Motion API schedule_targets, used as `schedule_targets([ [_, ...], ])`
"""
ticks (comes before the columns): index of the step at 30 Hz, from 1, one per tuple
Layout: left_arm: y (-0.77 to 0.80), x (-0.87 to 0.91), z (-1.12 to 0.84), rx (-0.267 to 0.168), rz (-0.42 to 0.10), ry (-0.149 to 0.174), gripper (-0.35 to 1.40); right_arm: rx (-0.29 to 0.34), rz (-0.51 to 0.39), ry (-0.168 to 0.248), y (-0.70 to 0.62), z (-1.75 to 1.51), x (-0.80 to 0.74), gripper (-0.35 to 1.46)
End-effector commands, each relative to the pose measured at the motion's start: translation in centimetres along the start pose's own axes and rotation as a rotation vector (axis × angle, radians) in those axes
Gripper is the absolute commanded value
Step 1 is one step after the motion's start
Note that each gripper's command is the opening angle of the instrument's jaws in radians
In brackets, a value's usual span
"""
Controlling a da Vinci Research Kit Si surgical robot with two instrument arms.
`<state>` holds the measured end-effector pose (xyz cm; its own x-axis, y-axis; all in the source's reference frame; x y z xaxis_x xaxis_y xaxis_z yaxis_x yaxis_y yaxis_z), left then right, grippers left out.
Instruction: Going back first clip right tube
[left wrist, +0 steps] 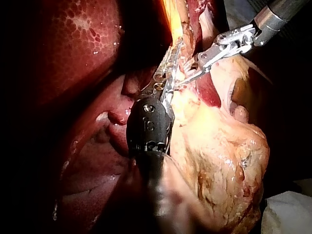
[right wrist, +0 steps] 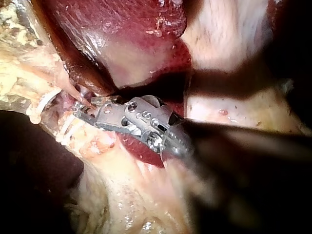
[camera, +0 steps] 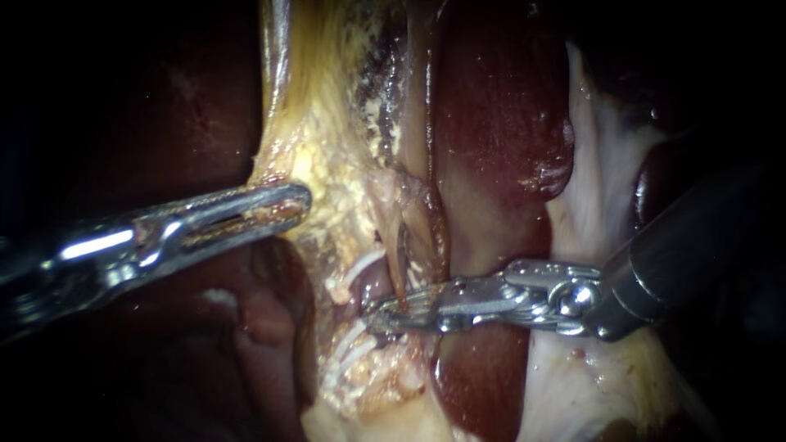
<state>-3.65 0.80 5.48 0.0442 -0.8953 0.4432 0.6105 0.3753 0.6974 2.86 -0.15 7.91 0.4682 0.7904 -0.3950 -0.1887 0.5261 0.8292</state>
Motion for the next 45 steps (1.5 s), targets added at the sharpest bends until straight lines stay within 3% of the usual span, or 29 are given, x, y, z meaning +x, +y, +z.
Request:
schedule_targets([
  [1,0.0,0.0,0.0,-0.001,-0.001,0.0,-0.35,0.001,0.0,0.0,0.0,0.0,0.0,-0.35],
  [9,-0.01,0.0,0.0,0.0,-0.001,-0.003,-0.35,0.002,0.006,-0.001,-0.01,-0.01,0.01,-0.35],
  [12,-0.01,0.0,0.0,0.0,-0.001,-0.003,-0.35,-0.005,-0.023,0.0,0.0,-0.02,0.01,0.31],
  [15,-0.01,0.0,0.0,0.0,-0.001,-0.003,-0.35,-0.026,-0.081,0.018,0.01,-0.04,0.01,0.52],
  [22,0.0,0.0,-0.01,0.0,-0.001,-0.003,-0.35,-0.035,-0.205,0.03,0.01,-0.17,-0.04,0.59],
  [28,0.0,0.0,-0.01,0.001,-0.001,-0.003,-0.35,-0.044,-0.307,0.054,-0.04,-0.49,0.02,0.6],
  [39,0.03,0.0,-0.01,-0.001,0.0,-0.003,-0.35,-0.054,-0.522,0.174,-0.39,-1.43,0.52,0.6],
  [45,0.05,0.0,0.0,-0.004,0.0,-0.005,-0.35,-0.081,-0.576,0.213,-0.52,-1.7,0.69,0.6],
])
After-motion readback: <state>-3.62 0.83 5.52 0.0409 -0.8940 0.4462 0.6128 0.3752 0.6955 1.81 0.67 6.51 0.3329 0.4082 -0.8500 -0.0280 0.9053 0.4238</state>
